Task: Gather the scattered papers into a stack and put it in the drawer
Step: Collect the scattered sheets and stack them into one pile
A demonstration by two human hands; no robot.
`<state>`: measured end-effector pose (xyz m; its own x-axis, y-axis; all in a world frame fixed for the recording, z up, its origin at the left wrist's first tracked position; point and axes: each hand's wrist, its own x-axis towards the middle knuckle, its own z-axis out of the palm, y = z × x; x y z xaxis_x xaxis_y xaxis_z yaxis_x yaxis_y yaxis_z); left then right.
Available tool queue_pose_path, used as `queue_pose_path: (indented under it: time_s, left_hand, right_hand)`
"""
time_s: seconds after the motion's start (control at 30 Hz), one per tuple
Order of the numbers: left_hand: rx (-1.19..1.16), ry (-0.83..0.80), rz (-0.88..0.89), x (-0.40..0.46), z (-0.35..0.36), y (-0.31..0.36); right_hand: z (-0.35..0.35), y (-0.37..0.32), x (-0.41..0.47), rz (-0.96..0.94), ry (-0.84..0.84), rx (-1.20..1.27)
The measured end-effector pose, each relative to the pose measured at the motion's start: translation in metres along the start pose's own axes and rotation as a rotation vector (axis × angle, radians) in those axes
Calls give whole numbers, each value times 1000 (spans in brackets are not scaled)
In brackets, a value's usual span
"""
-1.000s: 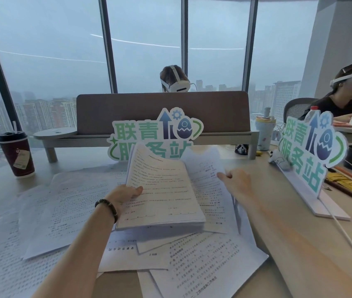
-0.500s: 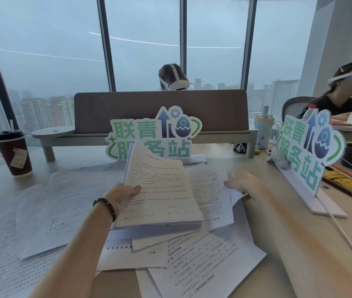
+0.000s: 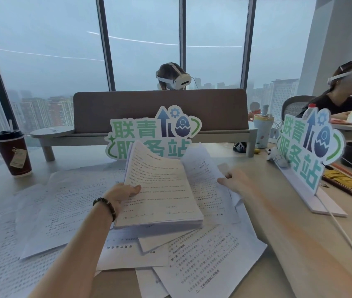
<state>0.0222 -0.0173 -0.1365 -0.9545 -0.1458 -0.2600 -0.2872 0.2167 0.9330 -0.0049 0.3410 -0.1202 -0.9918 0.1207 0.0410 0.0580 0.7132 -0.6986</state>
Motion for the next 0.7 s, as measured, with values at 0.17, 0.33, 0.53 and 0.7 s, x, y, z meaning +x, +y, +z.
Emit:
queue_pose_path:
  time_s: [0.17, 0.33, 0.53, 0.7]
  left_hand:
    - [-10, -4, -1, -1, 0, 0]
    - [-32, -5, 4, -1, 1, 1]
    - [-114, -9, -3, -2, 3, 1]
    - [-127, -8, -3, -3, 5, 2]
  right_hand:
    - [7, 6, 1, 5, 74, 43]
    - [5, 6, 4, 37, -44, -48]
    - [-3, 3, 1, 123, -44, 52]
    - [-1, 1, -2, 123, -99, -48]
